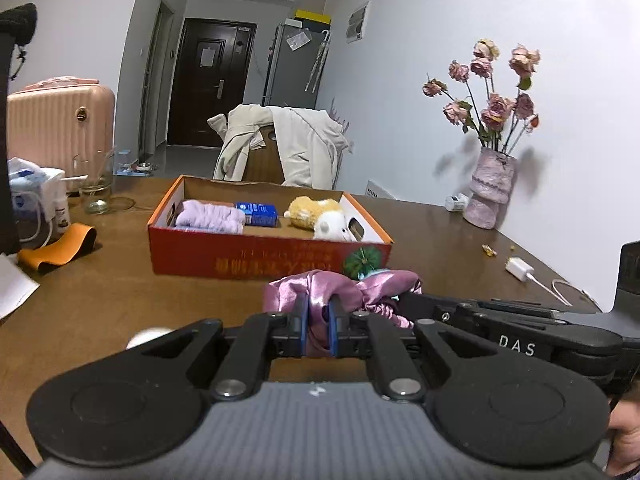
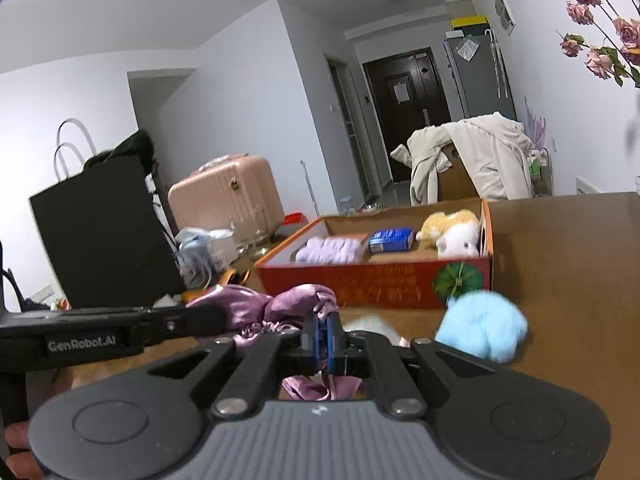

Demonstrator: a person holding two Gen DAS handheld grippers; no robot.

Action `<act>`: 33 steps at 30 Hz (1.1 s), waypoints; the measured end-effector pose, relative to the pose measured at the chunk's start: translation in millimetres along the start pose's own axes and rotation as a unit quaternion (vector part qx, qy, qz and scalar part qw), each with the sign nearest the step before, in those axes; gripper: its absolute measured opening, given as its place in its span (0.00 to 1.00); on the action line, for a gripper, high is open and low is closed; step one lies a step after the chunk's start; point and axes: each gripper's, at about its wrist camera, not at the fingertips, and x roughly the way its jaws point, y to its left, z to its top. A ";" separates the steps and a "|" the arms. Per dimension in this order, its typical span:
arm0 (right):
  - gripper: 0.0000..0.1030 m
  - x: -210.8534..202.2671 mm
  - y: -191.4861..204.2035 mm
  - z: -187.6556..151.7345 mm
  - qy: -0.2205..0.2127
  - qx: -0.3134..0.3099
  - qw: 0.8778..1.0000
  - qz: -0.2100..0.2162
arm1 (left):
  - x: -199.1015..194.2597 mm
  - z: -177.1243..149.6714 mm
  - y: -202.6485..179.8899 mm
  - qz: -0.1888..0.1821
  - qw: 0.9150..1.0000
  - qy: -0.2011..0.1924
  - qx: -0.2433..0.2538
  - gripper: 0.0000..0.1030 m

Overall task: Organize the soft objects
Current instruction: 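Carry the pink scrunchie with the left gripper into the box and open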

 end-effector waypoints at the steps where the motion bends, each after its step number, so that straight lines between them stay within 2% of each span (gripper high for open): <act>1: 0.04 -4.4 4.3 -5.1 0.002 -0.002 1.000 -0.001 | -6.6 -4.3 -0.9 0.000 1.000 0.000 0.001 0.10; 10: 0.04 -35.0 32.5 -37.3 0.008 0.005 1.000 -0.009 | -46.4 -33.6 1.6 -0.012 1.000 0.004 0.000 0.10; 21: 0.04 -41.1 47.0 -35.9 0.004 -0.005 0.999 -0.037 | -52.5 -37.6 14.6 -0.041 0.999 -0.002 -0.004 0.10; 27: 0.04 -25.4 39.8 -20.3 0.003 0.004 0.999 -0.040 | -32.6 -20.4 27.3 -0.055 0.998 -0.001 -0.010 0.10; 33: 0.04 13.9 17.3 28.8 -0.003 -0.011 0.999 -0.043 | 13.8 25.9 36.4 -0.065 0.998 -0.008 -0.004 0.10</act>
